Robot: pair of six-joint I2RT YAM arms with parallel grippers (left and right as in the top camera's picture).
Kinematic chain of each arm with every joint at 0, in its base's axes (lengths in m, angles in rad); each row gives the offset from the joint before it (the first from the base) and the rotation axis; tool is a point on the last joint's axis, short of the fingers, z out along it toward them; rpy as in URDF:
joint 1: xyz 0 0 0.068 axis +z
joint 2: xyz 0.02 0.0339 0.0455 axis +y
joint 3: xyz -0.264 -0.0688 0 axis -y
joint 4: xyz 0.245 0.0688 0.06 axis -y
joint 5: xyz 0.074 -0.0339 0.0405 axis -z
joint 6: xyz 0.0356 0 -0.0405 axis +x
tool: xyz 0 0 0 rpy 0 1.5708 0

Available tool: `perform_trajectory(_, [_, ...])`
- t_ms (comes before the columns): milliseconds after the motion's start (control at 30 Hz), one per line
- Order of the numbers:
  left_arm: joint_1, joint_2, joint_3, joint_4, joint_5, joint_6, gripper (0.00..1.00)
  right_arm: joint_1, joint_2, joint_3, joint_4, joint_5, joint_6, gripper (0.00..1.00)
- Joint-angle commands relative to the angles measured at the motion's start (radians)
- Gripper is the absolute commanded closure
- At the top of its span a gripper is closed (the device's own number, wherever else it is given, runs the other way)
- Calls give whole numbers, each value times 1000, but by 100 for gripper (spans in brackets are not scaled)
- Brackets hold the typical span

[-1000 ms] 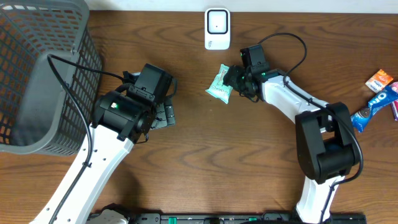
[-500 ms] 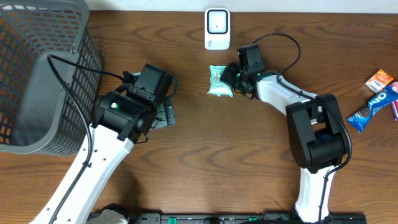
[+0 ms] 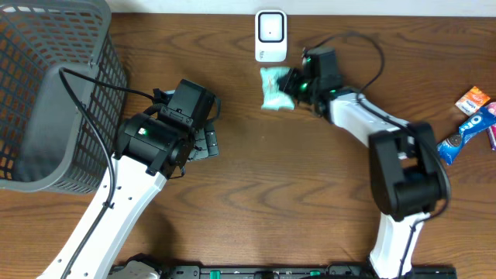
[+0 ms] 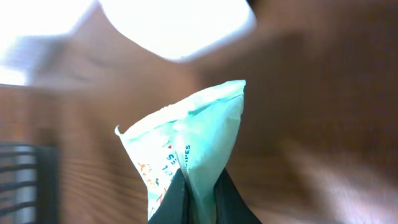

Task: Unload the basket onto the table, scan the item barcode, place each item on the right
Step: 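Raise the wipes pack up to the scanner face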

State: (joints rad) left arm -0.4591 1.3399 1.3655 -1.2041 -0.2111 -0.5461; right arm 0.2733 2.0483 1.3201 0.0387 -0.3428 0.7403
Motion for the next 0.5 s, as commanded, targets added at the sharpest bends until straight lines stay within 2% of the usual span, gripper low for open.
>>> perform_trajectory(0, [3, 6, -2, -3, -2, -2, 2, -27, -115, 9, 62, -37, -65, 99])
perform_trajectory(100, [3, 6, -2, -3, -2, -2, 2, -36, -111, 9, 153, -31, -65, 99])
perform_trajectory(267, [3, 6, -2, -3, -2, -2, 2, -10, -66, 9, 373, 95, -65, 99])
perform_trajectory(467, [3, 7, -2, -3, -2, -2, 2, 70, 34, 9, 650, 386, -65, 99])
